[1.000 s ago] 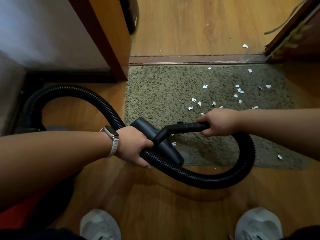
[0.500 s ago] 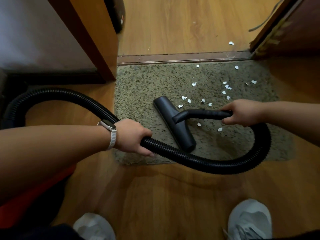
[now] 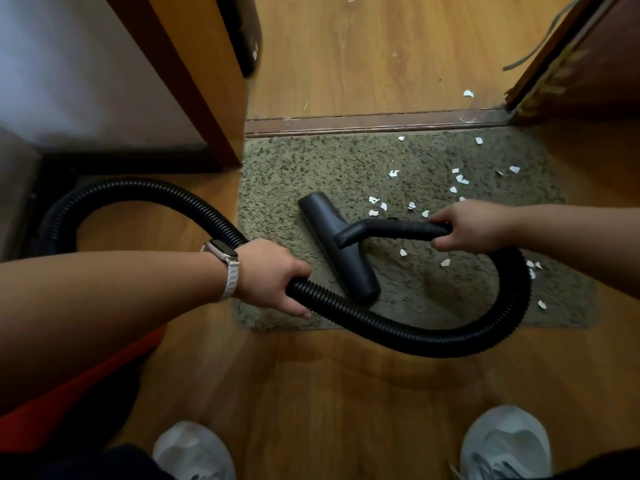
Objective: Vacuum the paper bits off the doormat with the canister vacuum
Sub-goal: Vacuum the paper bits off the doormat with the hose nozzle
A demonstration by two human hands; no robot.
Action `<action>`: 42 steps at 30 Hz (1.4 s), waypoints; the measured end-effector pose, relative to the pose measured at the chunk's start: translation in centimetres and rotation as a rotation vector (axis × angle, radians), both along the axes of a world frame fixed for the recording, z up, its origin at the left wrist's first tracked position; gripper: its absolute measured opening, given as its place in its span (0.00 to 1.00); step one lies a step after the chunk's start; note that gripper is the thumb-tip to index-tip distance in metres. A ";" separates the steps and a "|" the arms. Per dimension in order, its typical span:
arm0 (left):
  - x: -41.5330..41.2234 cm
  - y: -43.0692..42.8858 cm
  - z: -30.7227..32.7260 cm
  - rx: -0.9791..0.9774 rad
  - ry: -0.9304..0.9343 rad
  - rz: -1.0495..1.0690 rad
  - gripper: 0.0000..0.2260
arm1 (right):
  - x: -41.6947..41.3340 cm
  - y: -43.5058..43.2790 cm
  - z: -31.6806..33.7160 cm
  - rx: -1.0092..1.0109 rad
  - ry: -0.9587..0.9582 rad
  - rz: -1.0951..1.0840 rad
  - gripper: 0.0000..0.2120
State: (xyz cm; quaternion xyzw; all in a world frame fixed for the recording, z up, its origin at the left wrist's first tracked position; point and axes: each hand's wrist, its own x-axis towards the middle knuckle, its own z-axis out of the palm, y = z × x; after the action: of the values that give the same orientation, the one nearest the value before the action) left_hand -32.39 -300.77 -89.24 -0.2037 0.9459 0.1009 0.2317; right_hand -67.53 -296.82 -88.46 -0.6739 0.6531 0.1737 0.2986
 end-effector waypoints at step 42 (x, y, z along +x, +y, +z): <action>-8.9 -2.9 7.1 -0.004 -0.017 0.102 0.26 | -3.0 -0.3 2.4 0.006 0.118 -0.074 0.05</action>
State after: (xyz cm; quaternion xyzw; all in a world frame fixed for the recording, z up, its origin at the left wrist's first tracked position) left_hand -41.26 -303.64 -82.17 -0.2530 0.9324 0.1089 0.2340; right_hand -70.56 -297.15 -86.02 -0.6371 0.6935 0.2037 0.2677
